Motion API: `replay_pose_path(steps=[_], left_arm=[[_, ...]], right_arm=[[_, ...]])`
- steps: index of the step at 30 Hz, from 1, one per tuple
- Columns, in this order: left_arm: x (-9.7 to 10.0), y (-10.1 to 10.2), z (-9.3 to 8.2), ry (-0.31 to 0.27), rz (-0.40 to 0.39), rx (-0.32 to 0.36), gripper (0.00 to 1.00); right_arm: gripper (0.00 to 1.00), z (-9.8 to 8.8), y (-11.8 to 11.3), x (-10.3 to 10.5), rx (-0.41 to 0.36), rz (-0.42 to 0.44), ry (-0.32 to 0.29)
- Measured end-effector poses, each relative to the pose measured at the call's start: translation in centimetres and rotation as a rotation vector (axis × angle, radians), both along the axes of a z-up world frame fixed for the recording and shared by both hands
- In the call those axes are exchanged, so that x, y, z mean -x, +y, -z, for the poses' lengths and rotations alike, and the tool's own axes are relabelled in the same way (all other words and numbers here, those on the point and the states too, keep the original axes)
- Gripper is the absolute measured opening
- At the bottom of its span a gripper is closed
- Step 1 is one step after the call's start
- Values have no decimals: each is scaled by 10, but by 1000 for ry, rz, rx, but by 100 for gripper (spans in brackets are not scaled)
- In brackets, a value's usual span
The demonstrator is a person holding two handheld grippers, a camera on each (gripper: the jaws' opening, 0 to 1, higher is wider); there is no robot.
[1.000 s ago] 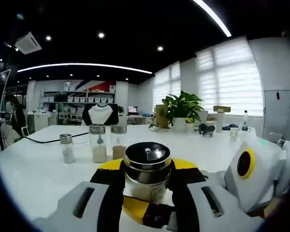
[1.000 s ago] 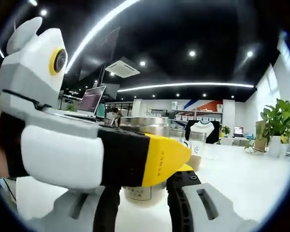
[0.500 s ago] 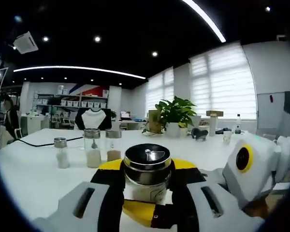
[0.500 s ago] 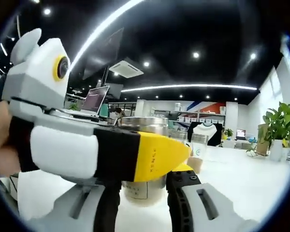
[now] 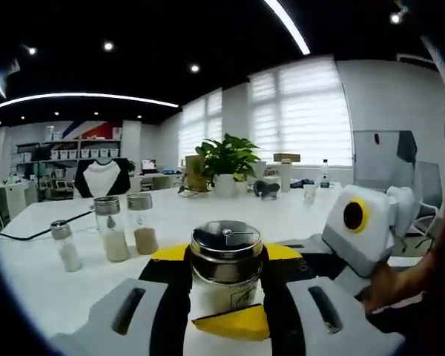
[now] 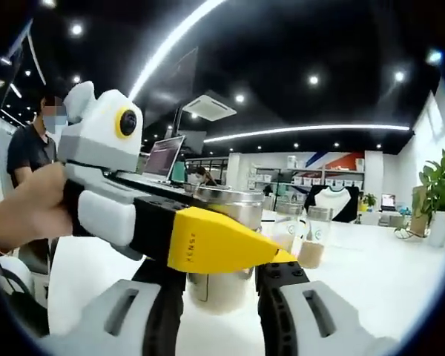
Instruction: Rotate the seasoning bottle until the label or dispensing opening points toward the visible target arrow and the bottle remains upright within the marked orientation range
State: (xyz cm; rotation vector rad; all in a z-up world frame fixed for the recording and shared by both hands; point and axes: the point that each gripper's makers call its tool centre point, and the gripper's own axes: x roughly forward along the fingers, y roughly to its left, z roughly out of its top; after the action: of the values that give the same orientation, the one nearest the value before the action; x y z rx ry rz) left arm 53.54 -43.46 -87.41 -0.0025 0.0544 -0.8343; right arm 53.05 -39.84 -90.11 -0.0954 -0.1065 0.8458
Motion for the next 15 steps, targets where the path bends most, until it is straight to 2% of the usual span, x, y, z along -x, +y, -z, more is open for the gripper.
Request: replay_pose_path(steps=[7,10,13,15], left_arm=[[7,-3,1,-7,98,-49,38],[9,-3,1,-11,111,-54,38],[8,-3,-1,-13,112,-41,38],[7,-3,-5,-9,87,9,38]], right_arm=[[36,3,-2,3,-33,-41,44],[33,2,0,6,-33,-52,34],[32,-1,-2,7,-5,-15,-10],[32,-3,-3,6,-19,7,-10]])
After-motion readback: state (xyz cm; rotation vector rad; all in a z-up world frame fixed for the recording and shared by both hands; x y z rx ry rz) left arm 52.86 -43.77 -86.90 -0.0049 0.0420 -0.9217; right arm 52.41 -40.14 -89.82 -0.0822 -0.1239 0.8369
